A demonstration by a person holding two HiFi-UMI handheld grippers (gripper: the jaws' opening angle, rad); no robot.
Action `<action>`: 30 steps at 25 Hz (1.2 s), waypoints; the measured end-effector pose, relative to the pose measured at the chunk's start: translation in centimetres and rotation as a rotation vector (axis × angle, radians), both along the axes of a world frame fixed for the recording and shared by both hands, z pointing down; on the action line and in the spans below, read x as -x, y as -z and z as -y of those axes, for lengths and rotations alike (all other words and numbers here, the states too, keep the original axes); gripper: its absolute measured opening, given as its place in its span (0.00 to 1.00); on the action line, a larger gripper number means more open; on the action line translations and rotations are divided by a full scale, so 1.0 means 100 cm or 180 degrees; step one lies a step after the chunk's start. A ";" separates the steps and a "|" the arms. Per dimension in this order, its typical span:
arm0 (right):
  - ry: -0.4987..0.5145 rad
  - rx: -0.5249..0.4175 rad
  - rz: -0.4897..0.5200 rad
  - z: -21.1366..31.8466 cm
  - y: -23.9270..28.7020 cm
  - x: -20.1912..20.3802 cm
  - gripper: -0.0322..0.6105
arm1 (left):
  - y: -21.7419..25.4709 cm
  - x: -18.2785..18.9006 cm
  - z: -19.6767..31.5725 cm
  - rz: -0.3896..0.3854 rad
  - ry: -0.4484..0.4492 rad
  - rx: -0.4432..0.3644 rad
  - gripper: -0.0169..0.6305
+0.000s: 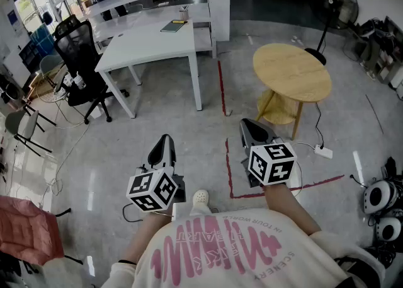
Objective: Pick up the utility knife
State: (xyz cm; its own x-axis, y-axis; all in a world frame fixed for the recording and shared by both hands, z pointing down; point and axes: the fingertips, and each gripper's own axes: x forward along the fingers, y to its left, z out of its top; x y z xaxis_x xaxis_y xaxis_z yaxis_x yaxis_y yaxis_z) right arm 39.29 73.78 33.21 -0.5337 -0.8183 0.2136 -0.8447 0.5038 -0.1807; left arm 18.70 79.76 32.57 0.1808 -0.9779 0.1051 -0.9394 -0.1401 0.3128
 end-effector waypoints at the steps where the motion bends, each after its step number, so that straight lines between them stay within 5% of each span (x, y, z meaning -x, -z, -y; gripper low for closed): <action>1: -0.0003 -0.0001 0.0005 -0.002 -0.001 0.001 0.07 | 0.000 0.001 -0.002 -0.0001 -0.0001 -0.0006 0.06; 22: -0.0026 0.0284 0.0130 -0.019 -0.034 -0.008 0.07 | -0.025 0.002 -0.023 -0.0160 -0.0072 0.0032 0.06; 30: -0.0019 0.0179 0.0060 0.034 -0.034 0.011 0.07 | -0.032 0.032 0.035 -0.0364 -0.0031 -0.0033 0.06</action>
State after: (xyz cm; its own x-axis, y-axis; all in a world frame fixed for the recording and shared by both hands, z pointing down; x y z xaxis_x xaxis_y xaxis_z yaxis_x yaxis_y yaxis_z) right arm 38.17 70.35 36.59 -0.5331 -0.8085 0.2492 -0.8439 0.4873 -0.2244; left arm 15.48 76.24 35.80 0.2006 -0.9769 0.0732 -0.8962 -0.1528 0.4165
